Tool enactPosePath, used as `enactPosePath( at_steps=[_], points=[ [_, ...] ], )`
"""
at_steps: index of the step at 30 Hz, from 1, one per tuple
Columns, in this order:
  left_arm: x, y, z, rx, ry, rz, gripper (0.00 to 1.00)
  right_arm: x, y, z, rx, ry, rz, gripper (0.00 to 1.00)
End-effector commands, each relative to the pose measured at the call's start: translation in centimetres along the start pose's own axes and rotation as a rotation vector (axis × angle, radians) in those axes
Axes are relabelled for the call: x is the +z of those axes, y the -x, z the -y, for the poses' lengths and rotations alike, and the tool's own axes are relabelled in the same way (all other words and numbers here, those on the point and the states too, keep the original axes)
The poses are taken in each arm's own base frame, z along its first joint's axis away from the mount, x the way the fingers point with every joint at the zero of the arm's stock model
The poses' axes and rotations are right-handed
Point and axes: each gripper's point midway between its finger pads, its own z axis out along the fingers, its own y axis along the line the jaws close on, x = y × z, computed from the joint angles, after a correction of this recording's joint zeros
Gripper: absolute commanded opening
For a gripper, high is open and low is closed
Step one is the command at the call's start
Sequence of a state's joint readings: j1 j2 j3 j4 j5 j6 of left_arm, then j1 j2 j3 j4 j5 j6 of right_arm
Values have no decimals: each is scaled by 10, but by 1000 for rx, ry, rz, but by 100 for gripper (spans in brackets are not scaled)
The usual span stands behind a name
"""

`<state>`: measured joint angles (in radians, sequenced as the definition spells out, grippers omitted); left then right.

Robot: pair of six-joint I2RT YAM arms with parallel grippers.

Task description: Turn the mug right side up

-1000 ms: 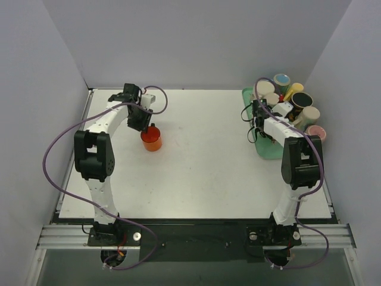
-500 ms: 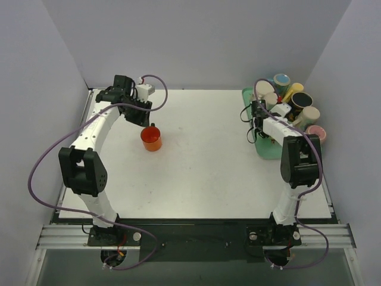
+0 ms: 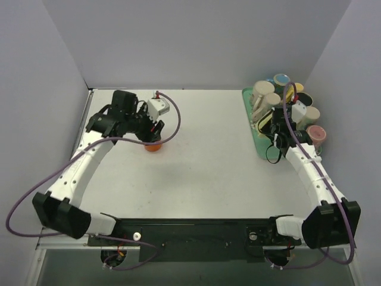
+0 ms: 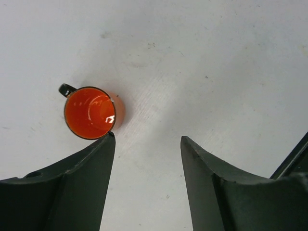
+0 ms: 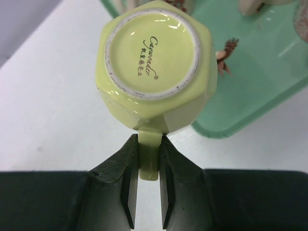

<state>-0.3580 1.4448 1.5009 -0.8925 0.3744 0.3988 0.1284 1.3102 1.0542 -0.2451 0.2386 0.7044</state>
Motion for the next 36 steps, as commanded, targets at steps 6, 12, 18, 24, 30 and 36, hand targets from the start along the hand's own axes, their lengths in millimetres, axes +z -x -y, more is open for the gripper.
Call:
enactPosePath(
  at_steps=[6, 12, 18, 24, 30, 36],
  points=[
    [-129, 48, -3, 649, 310, 252, 75, -124, 11, -104, -48, 520, 18, 0],
    [-206, 71, -7, 1246, 712, 292, 76, -209, -1, -171, -37, 841, -40, 0],
    [-207, 90, 47, 1504, 823, 687, 79, -276, -12, -212, 52, 1082, -47, 0],
    [-187, 78, 73, 1704, 937, 867, 78, -323, -25, -241, 93, 1214, -73, 0],
    [-186, 80, 74, 1718, 1017, 907, 78, -354, -34, -260, 113, 1307, -86, 0],
    [-175, 75, 76, 1727, 985, 907, 77, -365, -56, -284, 99, 1357, -131, 0]
  ],
)
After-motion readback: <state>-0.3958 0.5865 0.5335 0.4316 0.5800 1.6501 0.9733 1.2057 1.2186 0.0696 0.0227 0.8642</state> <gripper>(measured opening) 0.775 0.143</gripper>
